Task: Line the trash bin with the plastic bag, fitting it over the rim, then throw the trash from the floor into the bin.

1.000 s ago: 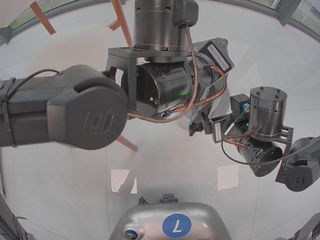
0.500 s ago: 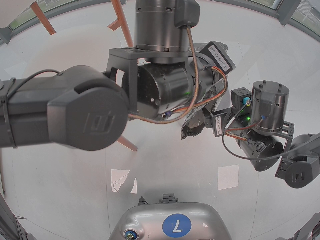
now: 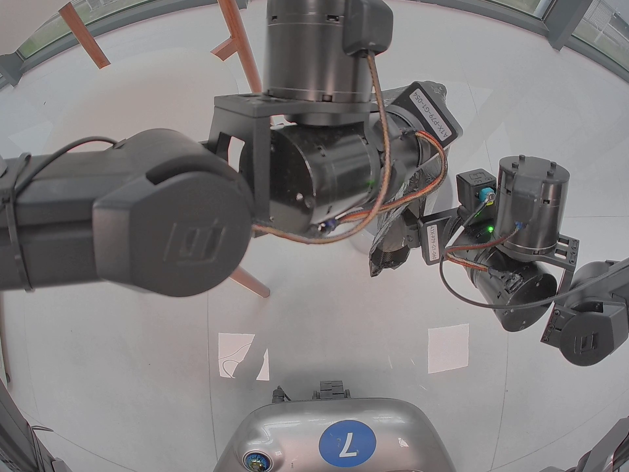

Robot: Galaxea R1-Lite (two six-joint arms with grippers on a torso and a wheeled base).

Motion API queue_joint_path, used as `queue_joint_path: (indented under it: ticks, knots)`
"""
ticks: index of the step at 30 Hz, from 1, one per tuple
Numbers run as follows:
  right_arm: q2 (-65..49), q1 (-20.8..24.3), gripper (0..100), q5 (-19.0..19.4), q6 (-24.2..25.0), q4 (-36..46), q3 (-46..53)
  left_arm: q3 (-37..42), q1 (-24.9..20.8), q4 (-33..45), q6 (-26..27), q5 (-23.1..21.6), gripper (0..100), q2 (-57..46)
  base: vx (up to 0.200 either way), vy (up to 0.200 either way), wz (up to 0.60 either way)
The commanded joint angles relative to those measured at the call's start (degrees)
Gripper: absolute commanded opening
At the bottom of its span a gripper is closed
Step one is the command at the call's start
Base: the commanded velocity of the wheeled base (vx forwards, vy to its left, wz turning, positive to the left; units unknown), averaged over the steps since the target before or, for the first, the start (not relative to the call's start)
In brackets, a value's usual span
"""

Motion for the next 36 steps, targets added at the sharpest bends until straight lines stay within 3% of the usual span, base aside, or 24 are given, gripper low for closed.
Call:
queue_joint_path:
  ticks: [1,4,5,18,28,36]
  knots:
    - [0.07,0.01,100,-0.02,0.0,-0.09,-0.07,0.05,0.01,-0.01,0.0,0.01,0,0.08,0.0,0.0,0.0]
    - [0.07,0.01,100,-0.02,0.0,-0.09,0.19,0.05,0.01,-0.01,0.0,0.01,0,0.08,0.0,0.0,0.0]
    - [0.07,0.01,0,-0.02,0.0,-0.09,0.19,0.05,0.01,-0.01,0.0,0.01,0,0.08,0.0,0.0,0.0]
    - [-0.45,1.68,0,-0.02,0.71,0.0,0.28,0.23,-0.25,0.25,0.0,-0.08,0,-0.01,0.0,0.0,0.0]
    - [-4.23,4.32,0,0.15,4.22,1.23,1.95,0.84,-1.57,6.49,-0.79,-0.43,0,-2.12,0.0,0.0,0.0]
    - [-4.93,3.44,0,0.77,5.45,1.31,4.15,1.37,-1.4,5.87,-0.7,-1.31,0,-1.68,0.0,0.0,0.0]
